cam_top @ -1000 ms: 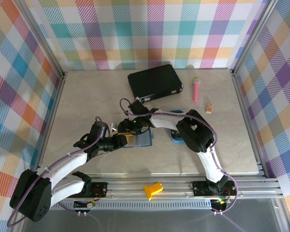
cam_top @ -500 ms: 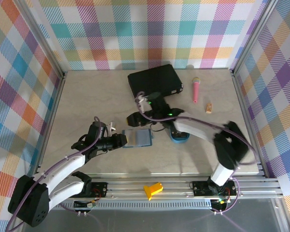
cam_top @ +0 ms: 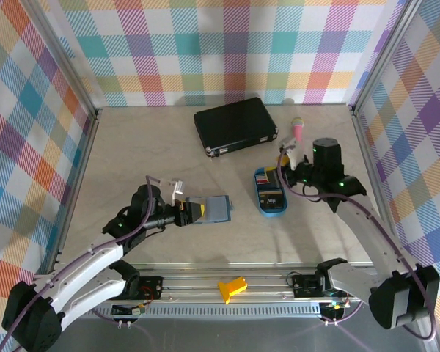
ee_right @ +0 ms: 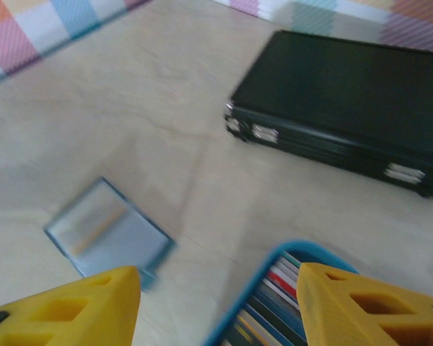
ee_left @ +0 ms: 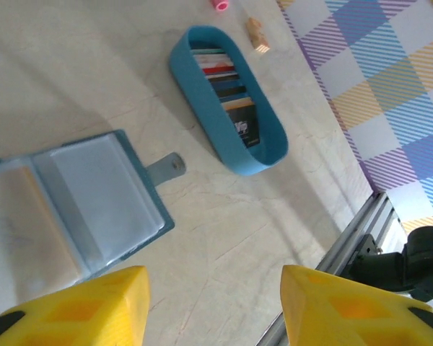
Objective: Put the credit cards into the card holder
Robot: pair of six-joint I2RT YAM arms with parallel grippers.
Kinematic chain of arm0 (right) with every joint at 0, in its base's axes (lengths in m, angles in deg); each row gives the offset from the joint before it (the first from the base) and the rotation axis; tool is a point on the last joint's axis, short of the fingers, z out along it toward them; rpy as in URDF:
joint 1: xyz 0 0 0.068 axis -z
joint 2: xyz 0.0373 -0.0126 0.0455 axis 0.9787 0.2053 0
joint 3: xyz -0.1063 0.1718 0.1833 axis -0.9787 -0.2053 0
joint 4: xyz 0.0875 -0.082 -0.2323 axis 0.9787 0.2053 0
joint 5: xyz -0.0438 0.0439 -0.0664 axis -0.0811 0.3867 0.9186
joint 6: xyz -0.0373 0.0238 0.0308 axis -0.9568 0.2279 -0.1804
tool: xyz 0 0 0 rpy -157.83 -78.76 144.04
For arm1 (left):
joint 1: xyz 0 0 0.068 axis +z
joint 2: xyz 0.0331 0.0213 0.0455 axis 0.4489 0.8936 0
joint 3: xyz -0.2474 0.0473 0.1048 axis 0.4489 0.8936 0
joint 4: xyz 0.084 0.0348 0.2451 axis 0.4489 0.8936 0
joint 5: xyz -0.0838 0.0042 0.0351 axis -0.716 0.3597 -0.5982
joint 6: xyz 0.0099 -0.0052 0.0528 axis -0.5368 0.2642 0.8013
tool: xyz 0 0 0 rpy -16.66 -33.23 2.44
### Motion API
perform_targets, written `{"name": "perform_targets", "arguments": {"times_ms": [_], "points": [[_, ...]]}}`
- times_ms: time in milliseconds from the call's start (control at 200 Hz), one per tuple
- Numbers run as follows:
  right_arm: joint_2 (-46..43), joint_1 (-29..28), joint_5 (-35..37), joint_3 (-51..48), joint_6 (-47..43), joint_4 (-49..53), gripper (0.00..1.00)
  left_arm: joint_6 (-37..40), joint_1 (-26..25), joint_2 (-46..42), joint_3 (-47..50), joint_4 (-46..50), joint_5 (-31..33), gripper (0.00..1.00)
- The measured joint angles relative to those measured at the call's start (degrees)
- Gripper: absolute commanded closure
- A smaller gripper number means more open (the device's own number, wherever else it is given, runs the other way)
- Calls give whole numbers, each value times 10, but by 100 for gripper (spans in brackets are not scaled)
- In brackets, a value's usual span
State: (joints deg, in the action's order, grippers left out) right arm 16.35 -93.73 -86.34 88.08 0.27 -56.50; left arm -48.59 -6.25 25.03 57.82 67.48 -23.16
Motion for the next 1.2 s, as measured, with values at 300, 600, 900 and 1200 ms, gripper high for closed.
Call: {"name": "perform_targets", "arguments": {"times_ms": [300,600,900,1200], "points": [[14,17,-4,-12,-235,60,40,151,-3,48,-93,9,-72,30],[102,16,33,15,-472,111,38,342,-4,131,-133,47,-108,21],[224,-19,93,78,-637,159,39,447,-4,160,-134,70,-117,20],[308,-48,130,99,-681,195,39,452,-4,189,-117,53,-132,17]]}}
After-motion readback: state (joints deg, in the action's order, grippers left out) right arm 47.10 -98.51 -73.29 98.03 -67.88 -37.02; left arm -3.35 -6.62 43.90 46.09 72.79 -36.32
